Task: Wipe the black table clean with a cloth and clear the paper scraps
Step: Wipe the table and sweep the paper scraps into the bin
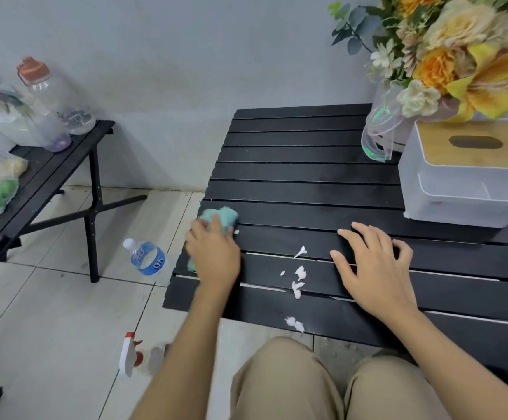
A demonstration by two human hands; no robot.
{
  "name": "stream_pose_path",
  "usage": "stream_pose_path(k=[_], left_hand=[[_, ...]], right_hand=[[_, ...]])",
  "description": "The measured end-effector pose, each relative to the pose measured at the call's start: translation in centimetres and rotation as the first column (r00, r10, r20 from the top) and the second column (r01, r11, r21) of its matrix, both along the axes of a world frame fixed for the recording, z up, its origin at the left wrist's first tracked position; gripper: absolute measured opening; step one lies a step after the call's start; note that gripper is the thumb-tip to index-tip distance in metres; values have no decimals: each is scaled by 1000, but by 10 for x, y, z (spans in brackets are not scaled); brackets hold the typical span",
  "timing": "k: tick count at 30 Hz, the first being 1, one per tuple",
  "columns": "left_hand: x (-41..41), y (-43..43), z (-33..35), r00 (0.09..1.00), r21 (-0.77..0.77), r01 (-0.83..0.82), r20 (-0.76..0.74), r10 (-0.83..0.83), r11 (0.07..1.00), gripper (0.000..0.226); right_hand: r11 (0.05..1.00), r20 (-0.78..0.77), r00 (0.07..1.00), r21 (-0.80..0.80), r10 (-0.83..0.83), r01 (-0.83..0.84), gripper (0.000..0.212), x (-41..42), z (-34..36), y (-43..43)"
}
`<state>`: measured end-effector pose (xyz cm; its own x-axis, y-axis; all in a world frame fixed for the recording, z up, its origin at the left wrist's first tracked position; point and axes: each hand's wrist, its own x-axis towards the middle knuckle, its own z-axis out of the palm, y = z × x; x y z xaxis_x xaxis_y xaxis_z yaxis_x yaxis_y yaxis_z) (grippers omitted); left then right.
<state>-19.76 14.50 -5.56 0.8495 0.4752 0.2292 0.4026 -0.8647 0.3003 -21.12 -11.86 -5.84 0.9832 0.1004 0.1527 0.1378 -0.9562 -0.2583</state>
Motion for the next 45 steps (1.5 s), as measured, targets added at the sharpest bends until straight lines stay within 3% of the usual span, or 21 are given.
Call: stream_pose_path(k=[3, 6, 7, 9, 11, 12, 13, 14, 16, 17, 18, 20, 23, 26, 30, 32, 34, 36, 38, 41, 45], left_hand=[[-16, -59, -1, 965, -1, 256, 68, -255, 967, 32], [-14, -56, 14, 945, -336, 319, 45, -323, 886, 25], [-12, -46, 23, 958, -533, 264, 49, -283, 804, 24], [-12, -23, 43, 985, -858, 143, 75, -155, 493, 27], [-16, -1, 54, 997, -966, 44, 27, -68, 254, 26], [-19, 8, 54, 998, -976, 2, -11, -57, 218, 26], [-21, 16, 52, 998, -975, -25, -35, -43, 222, 23], [-21, 25, 47, 999, -947, -38, -47, -22, 320, 20], [-19, 41, 35, 999, -686, -23, -52, -17, 727, 22], [-19, 44, 33, 999, -515, 4, -27, -21, 857, 28], [-20, 45, 32, 999, -403, 50, 29, -41, 914, 34], [-21, 39, 33, 983, -327, 168, 128, -133, 930, 38], [-23, 23, 29, 959, -146, 271, -37, -279, 951, 56], [-30, 6, 13, 951, -56, 262, -153, -268, 963, 66], [-28, 14, 18, 941, -197, 326, -22, -337, 925, 47], [-26, 34, 27, 959, -339, 284, 122, -257, 897, 45], [-21, 51, 25, 988, -390, 129, 133, -83, 912, 43], [-16, 51, 15, 999, -281, -21, 17, 27, 960, 39], [-13, 32, 6, 998, -102, -51, -52, 45, 993, 37], [-19, -16, -6, 993, -13, 115, -29, -115, 993, 38], [-32, -52, -7, 935, -98, 352, 0, -354, 931, 39]], right_hand=[[1000, 13, 1000, 2, 5, -5, 43, 0, 0, 0], [1000, 27, 1000, -5, 7, -7, 43, 1, 0, -1], [1000, 29, 1000, -8, 5, -5, 43, 1, 0, -1], [1000, 28, 1000, -9, 3, -3, 43, 2, 0, -1], [1000, 32, 999, -18, 0, 0, 43, 1, -1, -1], [1000, 38, 999, -25, 0, 1, 43, 1, -2, -1], [1000, 48, 999, -29, 0, 2, 42, 1, -2, 0], [1000, 55, 999, -27, -1, 2, 42, 1, -2, -1], [1000, 61, 998, -23, 1, 0, 42, 1, -3, -1], [1000, 61, 998, -26, 1, 0, 43, 1, -3, -1], [1000, 63, 998, -31, 1, 1, 43, 0, -3, -1], [999, 69, 998, -39, 2, 1, 43, 1, -3, 0], [999, 70, 998, -39, 2, 1, 43, 1, -3, 0], [999, 80, 997, -46, -3, 6, 42, 1, -4, 1], [999, 85, 996, -44, 3, 1, 42, 1, -4, 1], [999, 85, 996, -37, -2, 5, 41, 1, -4, 1], [999, 85, 996, -41, -8, 12, 40, 1, -4, 2], [998, 82, 997, -55, -9, 14, 39, 1, -4, 3], [998, 81, 997, -56, -7, 12, 39, 2, -4, 3], [999, 78, 997, -49, -11, 15, 40, 1, -3, 4], [998, 74, 997, -59, -8, 13, 41, 0, -3, 3]])
